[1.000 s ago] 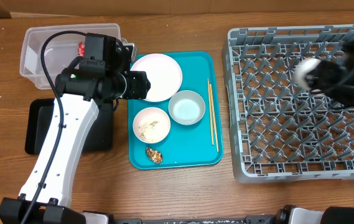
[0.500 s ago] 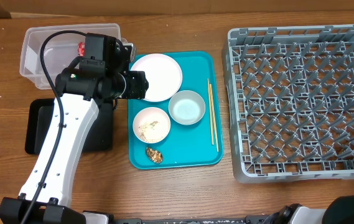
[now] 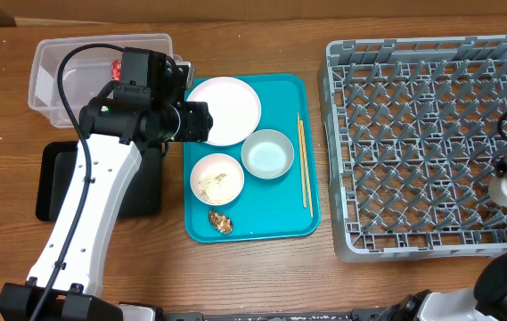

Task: Sort waste into correct bins and load items into the dishwasher
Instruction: 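Place the white cup in the rack's right side with the right gripper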

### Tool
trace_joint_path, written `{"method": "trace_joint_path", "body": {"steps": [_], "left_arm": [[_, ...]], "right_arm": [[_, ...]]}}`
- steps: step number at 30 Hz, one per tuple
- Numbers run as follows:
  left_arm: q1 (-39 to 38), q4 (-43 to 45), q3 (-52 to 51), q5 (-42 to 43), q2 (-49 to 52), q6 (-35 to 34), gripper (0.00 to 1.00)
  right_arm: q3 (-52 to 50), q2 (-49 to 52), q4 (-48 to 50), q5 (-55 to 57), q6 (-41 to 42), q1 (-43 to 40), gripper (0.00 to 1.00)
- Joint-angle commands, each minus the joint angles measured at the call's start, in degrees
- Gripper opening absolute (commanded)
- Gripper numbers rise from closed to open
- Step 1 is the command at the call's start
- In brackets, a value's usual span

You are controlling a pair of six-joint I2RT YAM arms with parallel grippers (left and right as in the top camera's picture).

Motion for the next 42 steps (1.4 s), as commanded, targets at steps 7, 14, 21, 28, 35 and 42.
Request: {"method": "trace_joint_path", "body": {"steps": [7, 14, 21, 28, 35, 42], "left_arm": [[0.2, 0.3, 0.4, -0.7, 0.2, 0.4, 0.6], [0.2, 0.2, 0.4, -0.7, 0.1, 0.4, 0.6], [0.2, 0.1, 0.4, -0.7, 0.1, 0.4, 0.6], [0.2, -0.6, 0.4, -0.7, 0.2, 0.4, 0.6], [0.2, -0.8, 0.4, -0.7, 0.1, 0.5, 0.61], [0.2, -1.1, 0.4, -0.8, 0.2, 0.5, 0.62]], "right_arm": [[-0.1, 0.3, -0.5, -1.6, 0.4, -0.1, 0.13], [-0.1, 0.3, -0.5, -1.6, 0.4, -0.1, 0.13], [-0.2, 0.3, -0.4, -1.6, 0.4, -0.1, 0.13], [-7.8, 0.3, 5.4, -1.7, 0.5, -0.1, 0.14], [-8.2, 0.2, 6.6, -8.3, 0.1, -0.2, 1.0], [8.0, -0.8, -1.0, -9.2, 0.3, -0.2, 1.0]]}}
